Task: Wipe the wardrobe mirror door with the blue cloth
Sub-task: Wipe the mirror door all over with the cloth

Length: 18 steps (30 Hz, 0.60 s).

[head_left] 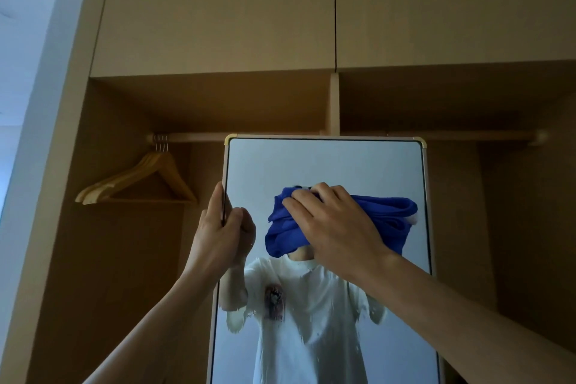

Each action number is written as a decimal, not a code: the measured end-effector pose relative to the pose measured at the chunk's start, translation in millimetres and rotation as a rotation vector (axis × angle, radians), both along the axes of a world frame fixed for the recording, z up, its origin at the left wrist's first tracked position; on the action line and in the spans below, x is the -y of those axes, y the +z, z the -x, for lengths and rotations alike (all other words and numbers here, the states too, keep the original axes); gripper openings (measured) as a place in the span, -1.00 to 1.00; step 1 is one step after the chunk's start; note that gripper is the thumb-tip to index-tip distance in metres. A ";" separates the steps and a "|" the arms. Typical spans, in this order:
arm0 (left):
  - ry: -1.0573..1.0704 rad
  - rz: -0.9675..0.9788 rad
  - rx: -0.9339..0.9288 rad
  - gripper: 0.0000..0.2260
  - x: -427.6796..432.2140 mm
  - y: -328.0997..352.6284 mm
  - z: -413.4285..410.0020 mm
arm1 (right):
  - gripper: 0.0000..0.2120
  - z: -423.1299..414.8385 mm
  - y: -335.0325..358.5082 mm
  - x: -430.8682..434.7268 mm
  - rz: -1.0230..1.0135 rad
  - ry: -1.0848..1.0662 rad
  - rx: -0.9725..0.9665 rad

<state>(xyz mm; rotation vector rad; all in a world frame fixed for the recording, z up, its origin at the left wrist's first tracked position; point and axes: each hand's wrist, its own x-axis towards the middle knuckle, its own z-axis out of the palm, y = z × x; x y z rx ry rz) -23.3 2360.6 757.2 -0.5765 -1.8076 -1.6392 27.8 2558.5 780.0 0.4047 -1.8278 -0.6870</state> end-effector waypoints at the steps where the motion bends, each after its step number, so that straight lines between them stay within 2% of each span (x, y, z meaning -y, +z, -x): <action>1: 0.003 0.005 0.001 -0.45 -0.3 0.3 1.1 | -0.45 1.2 -0.2 -1.3 -0.003 0.004 -0.001; 6: -0.011 0.020 -0.012 -0.46 -0.1 -1.0 9.0 | -0.53 0.7 0.2 -4.7 -0.010 0.013 0.005; 10: -0.044 0.031 -0.040 -0.63 0.6 -2.6 13.0 | -0.47 -0.8 0.4 -5.0 0.002 0.001 0.039; 12: -0.077 0.027 -0.058 -0.60 2.2 -1.3 14.4 | -0.57 5.1 0.0 -6.6 -0.005 -0.002 0.024; 18: -0.144 0.053 -0.075 -0.62 3.2 -1.6 32.5 | -0.48 16.4 -0.6 -11.8 0.000 0.023 -0.003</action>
